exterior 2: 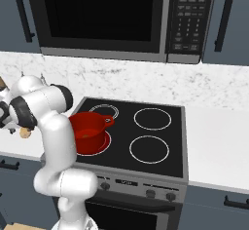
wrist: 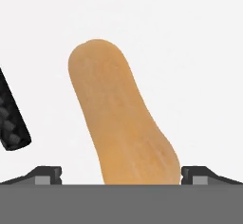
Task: Put the squash and avocado in the pot. Retrieve the spatula and lightly stir the vegetables in the pot.
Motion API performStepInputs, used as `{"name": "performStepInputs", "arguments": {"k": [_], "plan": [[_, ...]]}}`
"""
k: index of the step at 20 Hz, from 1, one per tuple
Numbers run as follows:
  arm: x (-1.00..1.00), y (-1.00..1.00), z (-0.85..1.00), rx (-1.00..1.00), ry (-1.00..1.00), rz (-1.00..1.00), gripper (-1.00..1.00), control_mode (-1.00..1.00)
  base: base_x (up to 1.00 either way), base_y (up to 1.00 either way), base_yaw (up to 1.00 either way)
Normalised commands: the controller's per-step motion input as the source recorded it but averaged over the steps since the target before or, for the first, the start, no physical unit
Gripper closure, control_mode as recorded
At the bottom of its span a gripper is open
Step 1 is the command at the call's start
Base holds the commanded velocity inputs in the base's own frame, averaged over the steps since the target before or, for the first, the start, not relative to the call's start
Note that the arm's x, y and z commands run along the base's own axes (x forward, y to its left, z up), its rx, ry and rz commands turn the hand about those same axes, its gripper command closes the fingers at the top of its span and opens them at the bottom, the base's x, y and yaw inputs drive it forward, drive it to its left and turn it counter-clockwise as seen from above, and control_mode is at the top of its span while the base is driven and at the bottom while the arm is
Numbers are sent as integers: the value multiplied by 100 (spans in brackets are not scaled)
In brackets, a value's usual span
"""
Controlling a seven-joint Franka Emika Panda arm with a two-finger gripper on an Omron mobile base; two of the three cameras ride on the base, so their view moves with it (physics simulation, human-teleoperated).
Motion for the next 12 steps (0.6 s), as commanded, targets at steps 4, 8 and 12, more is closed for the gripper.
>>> {"name": "performStepInputs", "arguments": {"k": [4,8,12], "plan": [[0,0,-11,0,1,0,-100,-100,0,0,0],[1,0,-14,0,0,0,-100,-100,0,0,0],[2,-25,-5,2,0,0,-100,-100,0,0,0]]}}
